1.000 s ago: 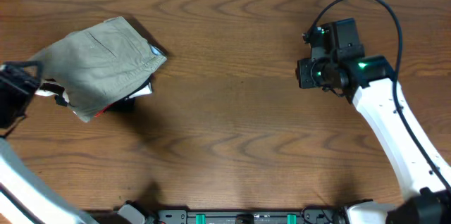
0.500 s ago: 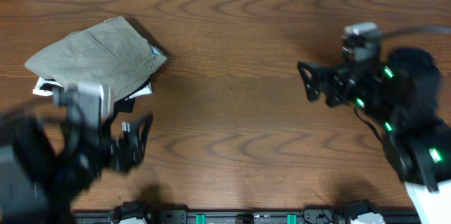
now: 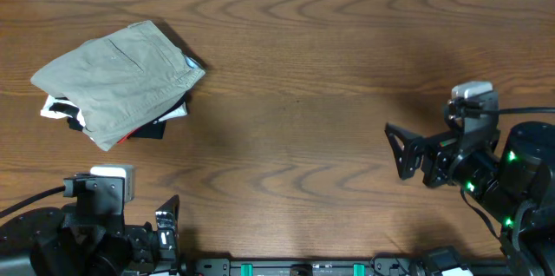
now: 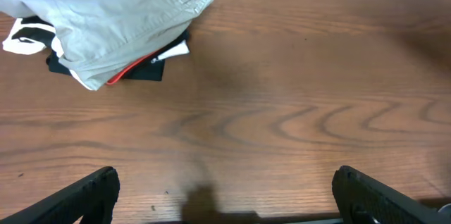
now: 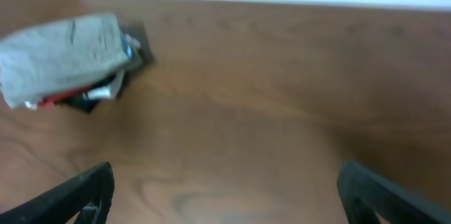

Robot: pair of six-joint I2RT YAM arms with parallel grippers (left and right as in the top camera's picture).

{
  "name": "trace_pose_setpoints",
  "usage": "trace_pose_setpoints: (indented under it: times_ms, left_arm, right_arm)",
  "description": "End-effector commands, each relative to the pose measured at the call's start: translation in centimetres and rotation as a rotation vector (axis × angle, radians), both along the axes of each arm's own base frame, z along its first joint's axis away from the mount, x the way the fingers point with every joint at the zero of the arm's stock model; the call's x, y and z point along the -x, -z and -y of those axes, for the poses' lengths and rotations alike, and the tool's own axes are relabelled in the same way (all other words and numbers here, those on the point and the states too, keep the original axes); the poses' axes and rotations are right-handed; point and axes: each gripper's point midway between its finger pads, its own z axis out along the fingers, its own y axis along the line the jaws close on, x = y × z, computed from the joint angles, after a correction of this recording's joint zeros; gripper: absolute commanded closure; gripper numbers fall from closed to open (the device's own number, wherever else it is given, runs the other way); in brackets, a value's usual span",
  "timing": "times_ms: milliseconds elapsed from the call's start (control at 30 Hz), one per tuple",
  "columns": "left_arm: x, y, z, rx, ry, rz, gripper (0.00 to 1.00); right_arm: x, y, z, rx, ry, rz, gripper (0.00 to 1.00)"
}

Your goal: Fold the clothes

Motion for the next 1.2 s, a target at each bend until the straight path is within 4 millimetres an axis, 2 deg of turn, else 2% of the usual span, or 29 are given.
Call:
trace_pose_setpoints:
  times_ms: [0, 167, 300, 400, 500, 567, 700, 833, 1000, 1167]
  left_arm:
    - [0.0, 0.1, -0.3, -0.007, -0.015, -0.007, 0.02]
    - [0.0, 0.1, -0.3, -0.007, -0.015, -0.008, 0.02]
    - [0.0, 0.1, -0.3, -0.007, -0.015, -0.008, 0.02]
    - [0.0, 0.1, -0.3, -0.007, -0.015, -0.008, 0.02]
    - [0.0, 0.1, -0.3, -0.007, -0.015, -0.008, 0.02]
    - [0.0, 0.1, -0.3, -0.007, -0.015, -0.008, 0.02]
    - [0.0, 0.1, -0.3, -0.007, -0.015, -0.008, 0.02]
    - [0.0, 0.1, -0.3, -0.007, -0.015, -0.008, 0.02]
    - [0.0, 0.1, -0.3, -0.007, -0.015, -0.008, 0.02]
    - [0.0, 0.1, -0.3, -0.007, -0.015, -0.008, 0.02]
  right_arm:
    - [0.7, 0.9, 0.1, 0.015, -0.002, -0.047, 0.01]
    - [2.1, 2.3, 0.7, 0.031, 0.006, -0.11, 0.01]
    - [3.3, 2.6, 2.2, 0.019, 0.071, -0.071, 0.01]
    - [4.7, 4.1, 3.7, 0.018, 0.141, -0.081, 0.01]
    - [4.0, 4.7, 6.1, 0.067, 0.251, 0.024, 0.01]
    - [3.5, 5.8, 7.0, 0.097, 0.279, 0.084, 0.01]
    - [2.2, 10.5, 8.0, 0.101, 0.327, 0.13, 0.01]
    - [1.5, 15.4, 7.8, 0.064, 0.332, 0.134, 0.01]
    - [1.2, 19.5, 7.4, 0.026, 0.327, 0.134, 0.01]
    - [0.5, 22.5, 7.2, -0.014, 0.334, 0.141, 0.01]
